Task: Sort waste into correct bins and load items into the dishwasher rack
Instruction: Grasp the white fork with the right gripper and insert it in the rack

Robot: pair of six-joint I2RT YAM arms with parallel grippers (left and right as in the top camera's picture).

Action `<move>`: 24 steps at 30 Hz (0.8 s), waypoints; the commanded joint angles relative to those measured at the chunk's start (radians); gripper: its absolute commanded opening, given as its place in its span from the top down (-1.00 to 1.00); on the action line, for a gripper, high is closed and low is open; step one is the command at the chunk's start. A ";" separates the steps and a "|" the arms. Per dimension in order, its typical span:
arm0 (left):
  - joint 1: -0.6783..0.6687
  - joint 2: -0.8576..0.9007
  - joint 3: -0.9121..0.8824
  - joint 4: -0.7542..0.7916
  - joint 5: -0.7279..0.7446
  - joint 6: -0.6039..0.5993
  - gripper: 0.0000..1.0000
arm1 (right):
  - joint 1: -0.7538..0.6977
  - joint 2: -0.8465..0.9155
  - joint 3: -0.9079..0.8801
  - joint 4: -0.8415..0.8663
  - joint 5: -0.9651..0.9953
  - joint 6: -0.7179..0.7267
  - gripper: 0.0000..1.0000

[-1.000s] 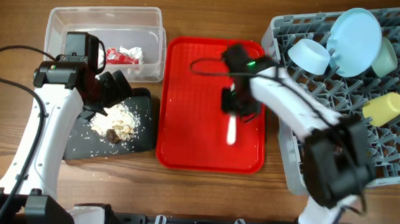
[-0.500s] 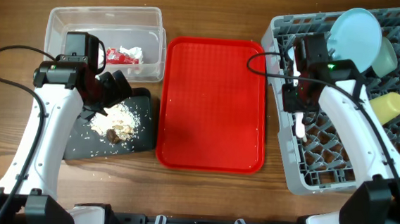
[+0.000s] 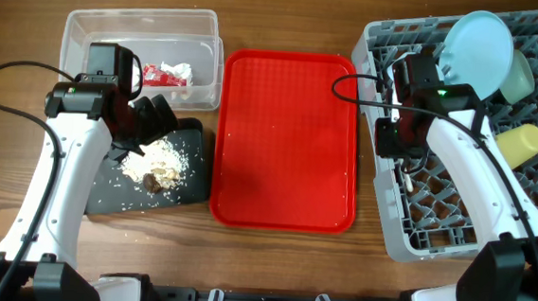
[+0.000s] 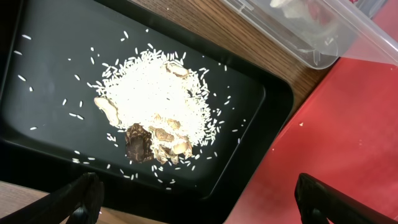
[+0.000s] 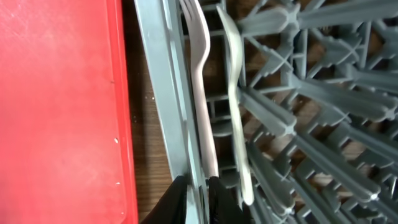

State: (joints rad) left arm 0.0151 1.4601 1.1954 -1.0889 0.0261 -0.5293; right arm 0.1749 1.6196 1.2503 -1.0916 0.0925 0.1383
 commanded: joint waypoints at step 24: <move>0.005 -0.016 0.003 -0.001 -0.013 -0.003 -1.00 | 0.002 0.011 -0.095 -0.084 -0.043 0.179 0.91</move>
State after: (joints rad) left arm 0.0151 1.4601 1.1954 -1.0889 0.0261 -0.5293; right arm 0.1749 1.6196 1.1774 -1.2072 0.0929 0.3099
